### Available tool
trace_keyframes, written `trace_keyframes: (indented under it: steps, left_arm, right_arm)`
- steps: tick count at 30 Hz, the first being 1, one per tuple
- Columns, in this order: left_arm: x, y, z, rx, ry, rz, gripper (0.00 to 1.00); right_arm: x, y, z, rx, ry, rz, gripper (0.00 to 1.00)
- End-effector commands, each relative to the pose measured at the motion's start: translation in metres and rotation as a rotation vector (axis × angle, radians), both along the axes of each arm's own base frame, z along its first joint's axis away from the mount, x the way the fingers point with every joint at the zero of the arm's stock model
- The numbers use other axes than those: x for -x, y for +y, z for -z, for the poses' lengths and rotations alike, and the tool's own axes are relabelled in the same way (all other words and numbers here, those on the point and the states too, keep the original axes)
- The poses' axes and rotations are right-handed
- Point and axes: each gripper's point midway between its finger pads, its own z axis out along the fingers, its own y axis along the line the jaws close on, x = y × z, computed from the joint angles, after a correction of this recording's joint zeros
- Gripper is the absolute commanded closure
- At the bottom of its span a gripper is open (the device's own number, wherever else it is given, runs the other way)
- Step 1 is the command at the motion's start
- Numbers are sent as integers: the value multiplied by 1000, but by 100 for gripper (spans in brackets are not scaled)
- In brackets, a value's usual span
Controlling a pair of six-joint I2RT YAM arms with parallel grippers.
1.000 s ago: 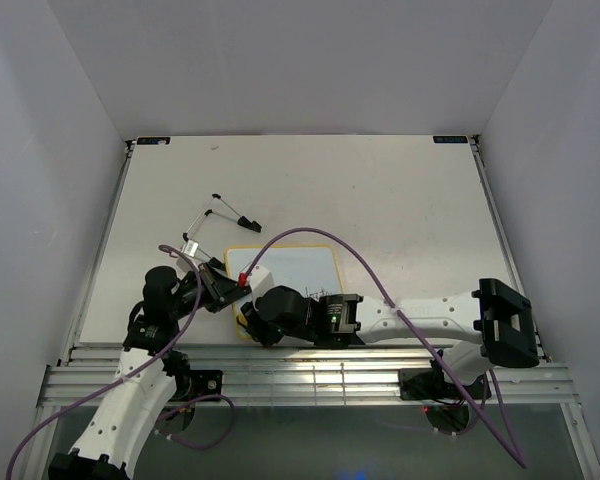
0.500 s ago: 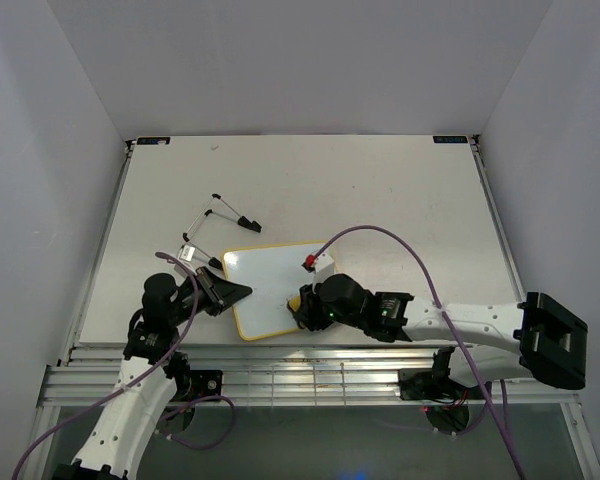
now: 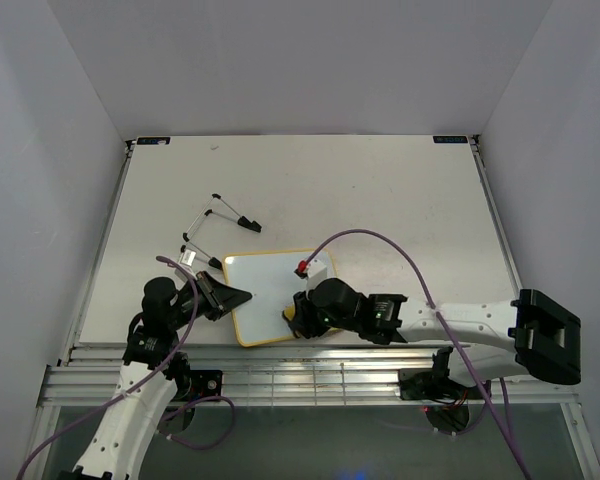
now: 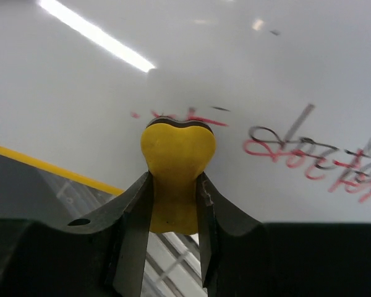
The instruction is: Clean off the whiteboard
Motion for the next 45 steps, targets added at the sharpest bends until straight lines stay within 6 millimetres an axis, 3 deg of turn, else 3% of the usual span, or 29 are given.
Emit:
trace_keyframes:
  steps: [1,2,3,6,8,12,19,20,22,23,26,29,32,33,40,42,45]
  left_arm:
    - [8,-11,-50,123,-115,69,100]
    - [8,-10,-49,121,-116,65,100]
    - [8,-11,-47,120,-113,66,100]
    - [9,-11,-46,119,-106,73,100]
    - [10,-12,-48,117,-114,83,100]
    - [12,-13,-53,114,-129,98,100]
    - [17,-14,-56,121,-135,124,100]
    - [19,-15,-58,125,-138,133,100]
    - [21,-15,-59,129,-136,140,100]
    - [22,-16,-60,132,-138,144,100]
    - [23,-15,-62,136,-145,146,100]
    - [24,-15,-60,141,-145,143,100]
    - [25,-15,-60,141,-146,146,100]
    - [26,-15,-61,141,-150,150,100]
    - [24,-15,-66,133,-168,145,100]
    - [23,-15,-67,123,-181,145,100]
    - [22,-14,-69,122,-182,140,100]
  right_arm:
    - [32,54,-39,-129,26,-116,92]
    - [42,63,-38,-121,29,-142,92]
    - [45,75,-52,-152,22,-152,92]
    - [60,96,-65,-185,19,-195,92]
    - [61,101,-62,-176,16,-201,92]
    - [44,94,-51,-137,-8,-155,92]
    - [-11,24,-16,-52,-6,21,92]
    - [-19,6,0,-15,-1,55,92]
    - [-32,-13,4,-15,-4,107,92]
    - [-32,-26,16,13,5,120,92]
    - [-36,-36,17,9,4,129,92]
    - [-34,-28,10,0,4,89,92]
    - [-25,-2,-9,-43,12,9,92]
    - [-25,11,-27,-73,-6,-6,92]
    - [10,81,-63,-119,-33,-139,92]
    - [16,89,-60,-114,-20,-163,92]
    - [8,83,-55,-94,-41,-115,92]
